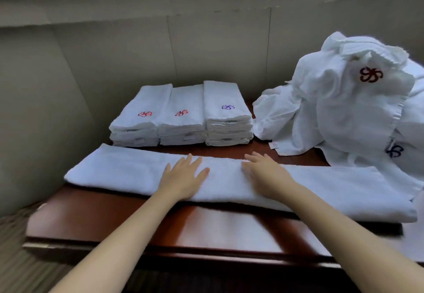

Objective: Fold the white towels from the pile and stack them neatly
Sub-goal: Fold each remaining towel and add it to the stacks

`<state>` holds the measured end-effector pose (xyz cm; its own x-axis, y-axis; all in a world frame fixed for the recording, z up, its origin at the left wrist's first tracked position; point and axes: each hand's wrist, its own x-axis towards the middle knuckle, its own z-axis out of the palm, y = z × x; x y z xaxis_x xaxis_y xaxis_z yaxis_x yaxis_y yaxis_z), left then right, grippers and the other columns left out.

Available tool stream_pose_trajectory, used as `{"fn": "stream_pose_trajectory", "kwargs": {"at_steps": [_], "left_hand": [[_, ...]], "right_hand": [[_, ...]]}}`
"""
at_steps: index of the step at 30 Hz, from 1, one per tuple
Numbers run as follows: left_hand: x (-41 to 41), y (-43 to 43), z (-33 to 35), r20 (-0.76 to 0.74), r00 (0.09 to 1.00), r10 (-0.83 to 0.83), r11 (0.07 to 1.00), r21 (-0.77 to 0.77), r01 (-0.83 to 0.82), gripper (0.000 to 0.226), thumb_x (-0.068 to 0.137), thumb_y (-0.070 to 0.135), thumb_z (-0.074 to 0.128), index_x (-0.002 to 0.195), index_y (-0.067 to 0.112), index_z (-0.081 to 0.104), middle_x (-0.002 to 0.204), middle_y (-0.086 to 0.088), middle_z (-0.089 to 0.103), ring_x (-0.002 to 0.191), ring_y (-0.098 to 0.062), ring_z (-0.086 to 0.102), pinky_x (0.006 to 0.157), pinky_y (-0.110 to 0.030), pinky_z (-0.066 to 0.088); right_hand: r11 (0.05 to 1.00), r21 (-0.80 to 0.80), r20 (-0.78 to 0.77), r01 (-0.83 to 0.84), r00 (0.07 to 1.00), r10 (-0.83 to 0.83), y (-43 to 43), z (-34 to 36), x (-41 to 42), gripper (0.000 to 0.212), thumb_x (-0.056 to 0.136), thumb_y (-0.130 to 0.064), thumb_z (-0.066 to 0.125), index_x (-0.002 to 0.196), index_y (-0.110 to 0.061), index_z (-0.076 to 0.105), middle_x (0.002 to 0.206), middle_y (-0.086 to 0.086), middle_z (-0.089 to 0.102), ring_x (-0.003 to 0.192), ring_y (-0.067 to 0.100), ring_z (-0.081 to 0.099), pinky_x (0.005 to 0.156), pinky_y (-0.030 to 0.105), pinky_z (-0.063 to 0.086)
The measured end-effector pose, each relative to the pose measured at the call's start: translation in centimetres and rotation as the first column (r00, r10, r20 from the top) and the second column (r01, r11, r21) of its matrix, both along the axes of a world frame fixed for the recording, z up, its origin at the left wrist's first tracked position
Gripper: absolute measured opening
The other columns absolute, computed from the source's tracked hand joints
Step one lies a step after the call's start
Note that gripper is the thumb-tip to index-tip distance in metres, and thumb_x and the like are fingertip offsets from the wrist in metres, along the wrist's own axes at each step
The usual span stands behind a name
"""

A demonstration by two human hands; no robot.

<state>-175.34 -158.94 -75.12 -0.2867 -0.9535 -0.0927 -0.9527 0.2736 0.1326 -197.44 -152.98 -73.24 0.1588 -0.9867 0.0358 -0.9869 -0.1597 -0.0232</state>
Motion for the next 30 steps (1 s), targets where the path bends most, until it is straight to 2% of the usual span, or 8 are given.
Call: {"fn": "stream_pose_trajectory", "kwargs": {"at_steps": [9, 11, 15, 18, 24, 26, 28, 30], "left_hand": [[10.7, -1.8, 1.6, -0.155, 0.787, 0.597, 0.801, 0.057, -0.596, 0.061, 0.096, 0.058, 0.021, 0.150, 0.028, 0.024, 0.160, -0.007, 0.010, 0.146, -0.029, 0.005, 0.115, -0.053, 0.005], [13.0, -1.2, 2.0, -0.434, 0.551, 0.713, 0.645, 0.095, -0.758, 0.063, 0.096, 0.047, 0.039, 0.148, 0.015, 0.023, 0.158, -0.015, 0.007, 0.142, -0.035, 0.011, 0.114, -0.047, 0.016], [16.7, -1.4, 3.4, -0.811, -0.304, 0.499, 0.384, 0.522, -0.761, 0.059, 0.096, 0.021, 0.048, 0.146, 0.001, 0.022, 0.153, -0.017, 0.023, 0.138, -0.031, 0.031, 0.110, -0.037, 0.029], [17.5, -1.2, 3.9, -0.757, -0.445, 0.478, 0.527, 0.652, -0.545, 0.054, 0.091, 0.011, 0.061, 0.141, 0.007, 0.040, 0.138, -0.014, 0.048, 0.119, -0.031, 0.054, 0.086, -0.036, 0.052], [14.2, -1.2, 4.1, -0.781, -0.378, 0.497, 0.550, 0.621, -0.559, 0.039, 0.081, 0.009, 0.061, 0.120, 0.009, 0.056, 0.081, -0.002, 0.058, 0.065, -0.013, 0.056, 0.052, -0.022, 0.041], [11.9, -0.8, 5.3, -0.906, -0.231, 0.355, 0.612, 0.412, -0.675, 0.050, 0.072, 0.014, 0.058, 0.122, 0.011, 0.051, 0.097, -0.006, 0.062, 0.084, -0.023, 0.063, 0.067, -0.030, 0.049], [9.1, 0.2, 6.9, -0.980, 0.026, 0.195, 0.754, 0.133, -0.643, 0.053, 0.062, 0.017, 0.054, 0.115, 0.017, 0.049, 0.100, -0.001, 0.062, 0.095, -0.024, 0.062, 0.081, -0.036, 0.051], [6.3, 1.5, 8.2, -0.944, 0.329, 0.012, 0.880, -0.146, -0.452, 0.041, 0.061, 0.017, 0.057, 0.101, 0.027, 0.050, 0.087, 0.014, 0.060, 0.083, -0.010, 0.060, 0.077, -0.027, 0.050]], "right_hand": [[0.989, 0.137, 0.171, -0.051, 0.985, 0.027, -2.8, -2.2, 8.9, 0.068, 0.095, -0.061, 0.020, 0.152, -0.027, 0.009, 0.160, 0.006, 0.003, 0.147, 0.018, 0.001, 0.117, 0.041, -0.001], [0.992, 0.118, 0.169, -0.036, 0.985, 0.015, -3.2, -2.4, 9.0, 0.068, 0.093, -0.064, 0.019, 0.152, -0.030, 0.010, 0.160, 0.005, 0.003, 0.147, 0.018, 0.002, 0.117, 0.042, -0.001], [0.999, 0.042, 0.160, -0.033, 0.987, 0.026, -3.1, -3.1, 9.2, 0.068, 0.093, -0.065, 0.018, 0.151, -0.030, 0.013, 0.160, 0.005, 0.005, 0.147, 0.020, 0.003, 0.117, 0.044, 0.000], [0.999, 0.028, 0.175, -0.041, 0.984, 0.035, -2.9, -3.0, 9.2, 0.066, 0.094, -0.062, 0.020, 0.151, -0.029, 0.015, 0.160, 0.006, 0.006, 0.147, 0.020, 0.002, 0.117, 0.045, 0.000], [0.990, 0.109, 0.570, -0.086, 0.821, 0.008, -2.4, -0.9, 8.6, 0.045, 0.098, -0.043, 0.042, 0.140, -0.027, 0.040, 0.149, 0.002, 0.036, 0.139, 0.016, 0.029, 0.114, 0.035, 0.017], [0.966, 0.251, 0.927, -0.058, 0.303, -0.223, -2.3, 1.4, 7.6, 0.031, 0.098, -0.039, 0.045, 0.125, -0.025, 0.053, 0.126, 0.003, 0.059, 0.123, 0.017, 0.051, 0.100, 0.029, 0.036], [0.928, 0.359, 0.910, -0.103, -0.181, -0.372, -2.2, 3.5, 5.8, 0.040, 0.099, -0.046, 0.038, 0.120, -0.016, 0.054, 0.110, 0.010, 0.067, 0.104, 0.026, 0.065, 0.087, 0.036, 0.048], [0.898, 0.411, 0.809, -0.157, -0.391, -0.439, -1.9, 4.8, 3.7, 0.053, 0.097, -0.055, 0.032, 0.117, -0.011, 0.054, 0.109, 0.017, 0.067, 0.093, 0.036, 0.069, 0.076, 0.045, 0.054]]}}
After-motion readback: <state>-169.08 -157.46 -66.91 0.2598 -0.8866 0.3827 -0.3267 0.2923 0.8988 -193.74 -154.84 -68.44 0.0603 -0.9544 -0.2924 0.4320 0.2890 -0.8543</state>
